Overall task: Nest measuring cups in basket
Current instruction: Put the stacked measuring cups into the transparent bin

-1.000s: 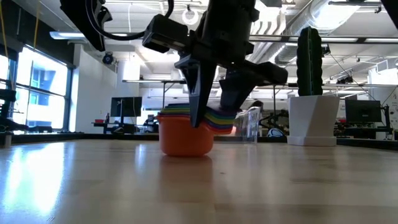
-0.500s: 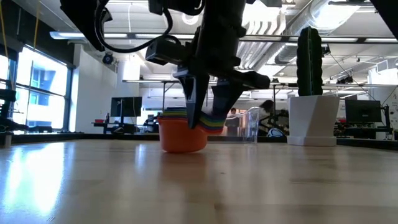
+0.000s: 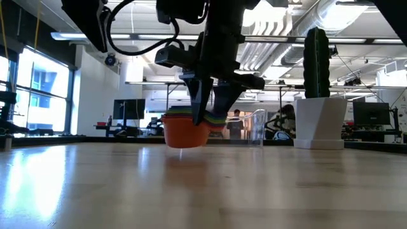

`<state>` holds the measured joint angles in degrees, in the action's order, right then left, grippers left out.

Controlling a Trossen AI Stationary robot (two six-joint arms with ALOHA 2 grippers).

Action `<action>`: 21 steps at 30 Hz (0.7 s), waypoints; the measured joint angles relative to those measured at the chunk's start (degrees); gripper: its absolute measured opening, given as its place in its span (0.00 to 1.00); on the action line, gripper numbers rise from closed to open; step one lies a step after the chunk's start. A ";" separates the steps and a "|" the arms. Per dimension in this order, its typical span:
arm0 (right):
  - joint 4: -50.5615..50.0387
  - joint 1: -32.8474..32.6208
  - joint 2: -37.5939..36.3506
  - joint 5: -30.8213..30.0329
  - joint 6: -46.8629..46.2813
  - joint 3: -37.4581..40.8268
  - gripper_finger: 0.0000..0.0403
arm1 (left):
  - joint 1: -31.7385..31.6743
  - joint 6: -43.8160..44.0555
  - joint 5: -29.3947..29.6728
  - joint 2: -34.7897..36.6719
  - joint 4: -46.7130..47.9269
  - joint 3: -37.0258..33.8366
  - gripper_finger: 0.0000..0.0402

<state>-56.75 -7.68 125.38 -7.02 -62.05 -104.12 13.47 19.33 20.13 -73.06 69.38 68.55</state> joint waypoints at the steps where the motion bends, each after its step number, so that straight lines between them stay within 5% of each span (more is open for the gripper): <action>1: 0.00 0.30 -0.08 0.01 0.67 -0.01 0.31 | -0.02 0.00 0.01 -0.02 0.00 0.00 0.20; 21: -1.86 9.29 -8.31 -1.59 11.55 -0.02 0.31 | 0.00 0.01 0.01 0.00 0.02 0.00 0.20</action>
<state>-58.61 1.61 117.07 -8.61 -50.50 -104.14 13.47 19.34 20.13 -73.06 69.41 68.55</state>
